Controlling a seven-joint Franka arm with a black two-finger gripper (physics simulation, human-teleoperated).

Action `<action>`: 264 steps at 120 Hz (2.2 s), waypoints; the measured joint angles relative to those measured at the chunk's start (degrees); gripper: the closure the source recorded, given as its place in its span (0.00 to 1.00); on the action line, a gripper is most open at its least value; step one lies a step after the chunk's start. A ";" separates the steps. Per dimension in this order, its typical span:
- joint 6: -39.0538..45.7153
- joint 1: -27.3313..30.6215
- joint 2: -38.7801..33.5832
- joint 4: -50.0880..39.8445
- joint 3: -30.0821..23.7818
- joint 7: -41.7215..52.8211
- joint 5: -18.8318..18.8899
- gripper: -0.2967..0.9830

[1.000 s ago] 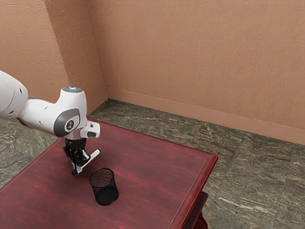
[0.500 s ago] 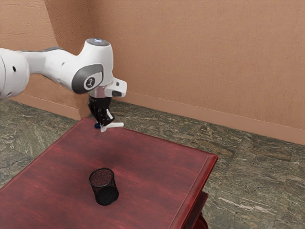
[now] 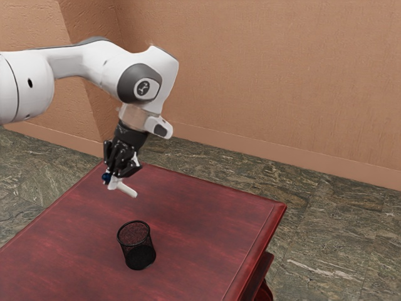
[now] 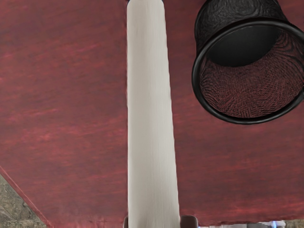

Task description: Put the marker into the pen holder.

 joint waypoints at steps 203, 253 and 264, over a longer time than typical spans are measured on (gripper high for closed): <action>-10.47 -3.41 16.09 7.97 0.06 -2.46 -4.94 0.85; -7.62 -3.01 18.73 7.36 1.03 -2.51 -5.56 0.68; -7.50 -2.97 18.67 7.29 1.48 -2.74 -6.02 0.53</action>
